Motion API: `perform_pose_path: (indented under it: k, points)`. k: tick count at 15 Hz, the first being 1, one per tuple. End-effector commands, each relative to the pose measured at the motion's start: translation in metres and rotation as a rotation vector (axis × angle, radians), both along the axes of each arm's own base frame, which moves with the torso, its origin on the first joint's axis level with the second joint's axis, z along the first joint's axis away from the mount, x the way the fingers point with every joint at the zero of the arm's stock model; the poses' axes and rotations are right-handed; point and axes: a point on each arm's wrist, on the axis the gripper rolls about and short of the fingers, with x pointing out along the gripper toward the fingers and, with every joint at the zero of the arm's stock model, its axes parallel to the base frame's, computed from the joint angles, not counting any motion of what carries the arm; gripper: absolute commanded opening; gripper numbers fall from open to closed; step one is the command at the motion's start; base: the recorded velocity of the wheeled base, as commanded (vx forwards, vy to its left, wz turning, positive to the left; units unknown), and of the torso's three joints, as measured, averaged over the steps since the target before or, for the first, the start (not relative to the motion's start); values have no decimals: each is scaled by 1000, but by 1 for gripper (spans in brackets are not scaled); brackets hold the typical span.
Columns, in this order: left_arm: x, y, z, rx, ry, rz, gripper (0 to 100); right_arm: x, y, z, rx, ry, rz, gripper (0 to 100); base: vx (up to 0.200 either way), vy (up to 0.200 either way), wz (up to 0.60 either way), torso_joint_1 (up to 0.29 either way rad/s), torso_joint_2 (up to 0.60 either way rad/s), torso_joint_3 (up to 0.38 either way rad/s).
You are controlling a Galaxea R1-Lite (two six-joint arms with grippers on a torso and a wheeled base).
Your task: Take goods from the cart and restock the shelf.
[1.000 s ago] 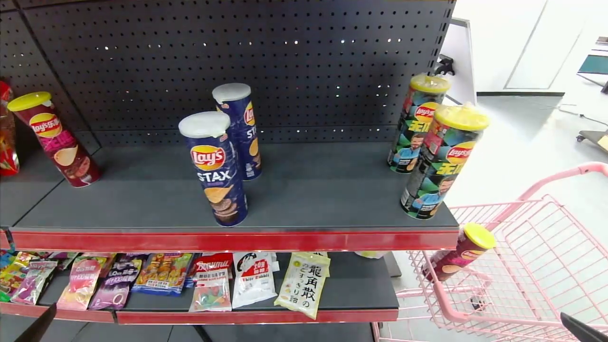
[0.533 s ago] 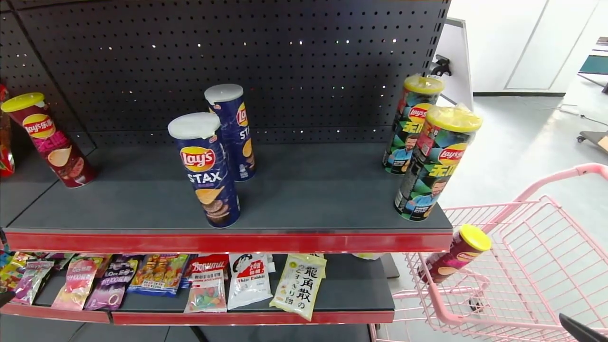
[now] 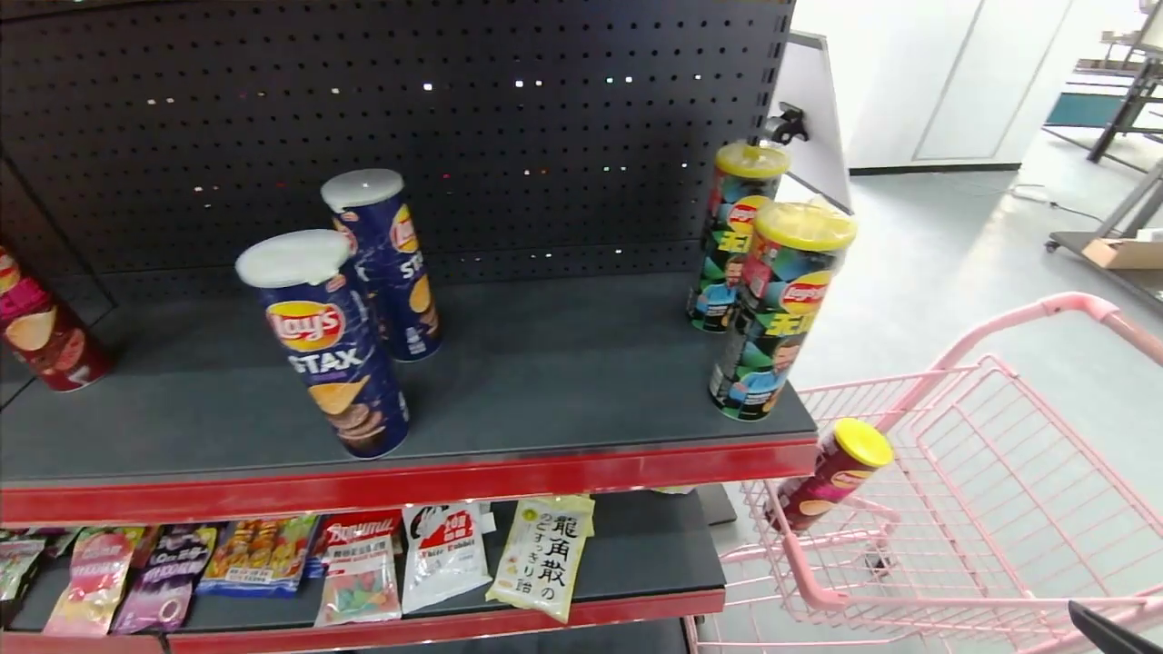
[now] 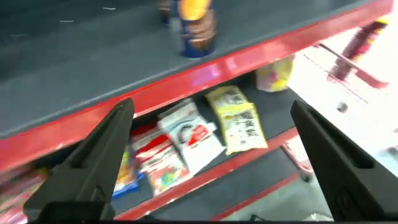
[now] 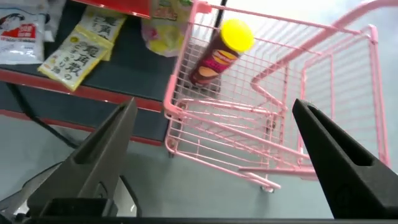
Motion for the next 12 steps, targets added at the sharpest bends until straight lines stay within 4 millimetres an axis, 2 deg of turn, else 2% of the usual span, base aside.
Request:
perform_pose_path:
  k: [1,6,12]
  points:
    - [-2,1,-4,-4,-11,-2,100,0,0,0,-1,2,2,100,0,0,-600,22,2,-7]
    - [-3,1,-5,-4,-19,-3,100,2,0,-1,-1,12,2,100,0,0,-600,2,1,4]
    - [-4,1,-3,-2,-28,-2,100,6,0,-1,-4,32,-3,100,0,0,0,0,0,0]
